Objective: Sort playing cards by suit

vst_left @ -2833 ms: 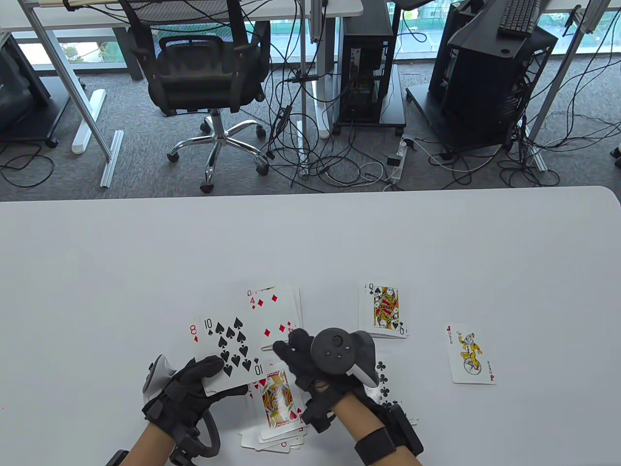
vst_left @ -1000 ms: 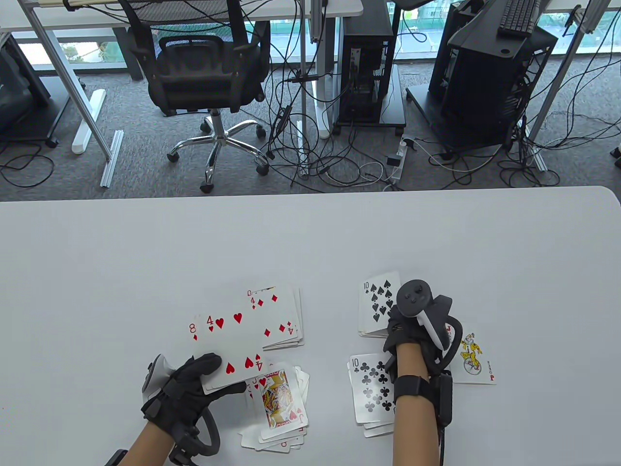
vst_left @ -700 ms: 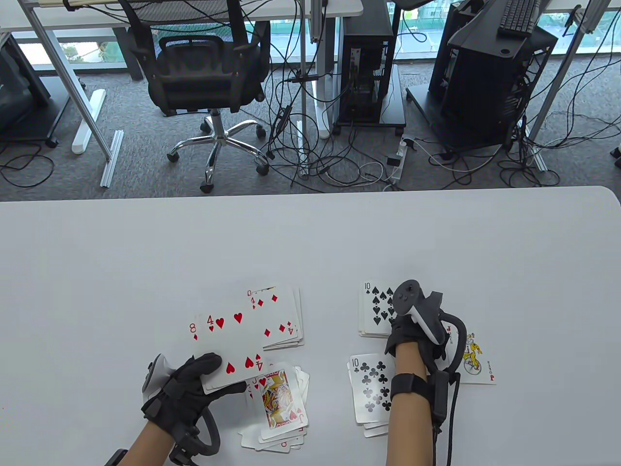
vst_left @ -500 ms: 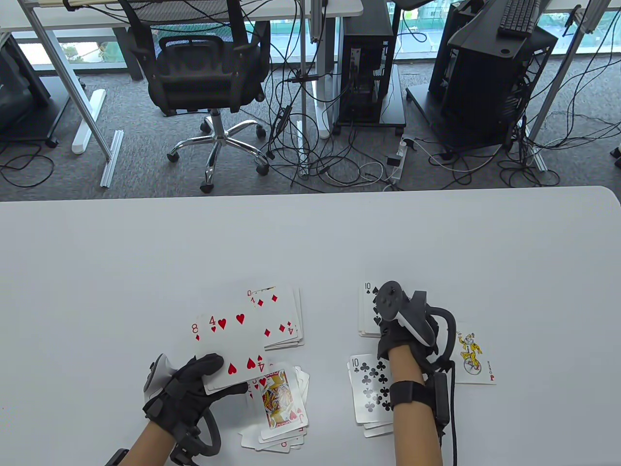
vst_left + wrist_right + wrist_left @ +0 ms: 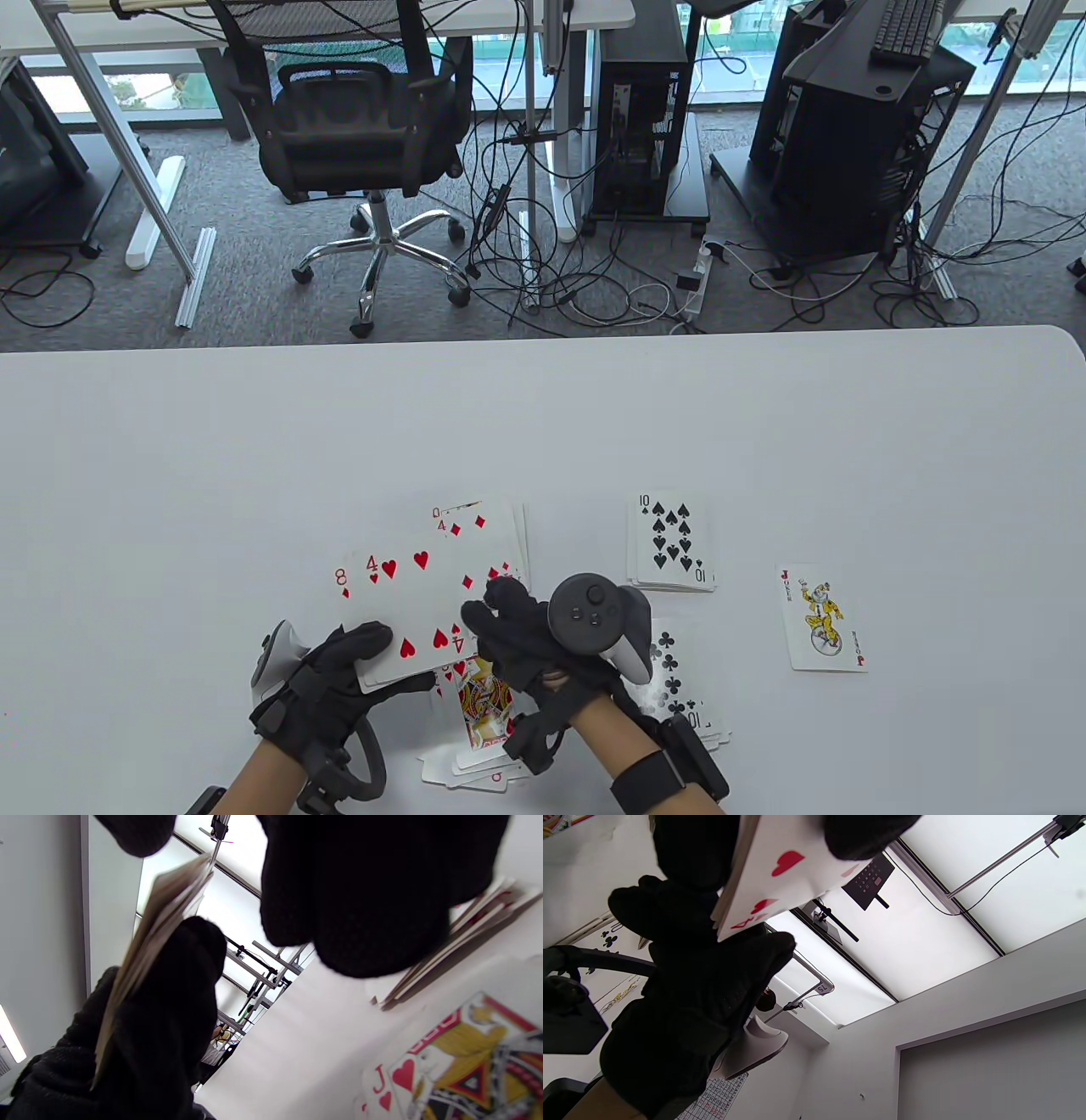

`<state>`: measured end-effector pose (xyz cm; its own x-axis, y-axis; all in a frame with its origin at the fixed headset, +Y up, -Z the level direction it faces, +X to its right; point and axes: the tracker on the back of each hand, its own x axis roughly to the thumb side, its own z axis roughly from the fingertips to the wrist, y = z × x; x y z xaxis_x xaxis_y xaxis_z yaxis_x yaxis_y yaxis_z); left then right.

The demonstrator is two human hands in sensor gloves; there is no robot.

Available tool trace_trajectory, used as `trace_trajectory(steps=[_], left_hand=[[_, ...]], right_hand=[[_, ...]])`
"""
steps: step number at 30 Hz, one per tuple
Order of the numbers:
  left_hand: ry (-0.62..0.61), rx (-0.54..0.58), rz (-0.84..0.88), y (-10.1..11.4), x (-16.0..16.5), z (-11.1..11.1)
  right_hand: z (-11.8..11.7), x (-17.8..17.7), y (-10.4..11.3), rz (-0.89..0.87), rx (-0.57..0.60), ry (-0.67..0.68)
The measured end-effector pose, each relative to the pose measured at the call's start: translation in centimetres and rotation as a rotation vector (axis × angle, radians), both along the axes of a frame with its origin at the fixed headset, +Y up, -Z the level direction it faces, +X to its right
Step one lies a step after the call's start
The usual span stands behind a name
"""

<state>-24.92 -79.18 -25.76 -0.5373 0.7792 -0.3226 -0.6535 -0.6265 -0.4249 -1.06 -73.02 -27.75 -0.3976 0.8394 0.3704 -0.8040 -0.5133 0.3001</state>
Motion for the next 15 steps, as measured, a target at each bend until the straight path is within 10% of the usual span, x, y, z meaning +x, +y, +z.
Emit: trace_trajectory(steps=[15], left_hand=[[-0.071,0.020,-0.018,-0.3,1.2,0.4]], right_hand=[[2.0,-0.5,-0.5,-0.044,0.204,-0.116]])
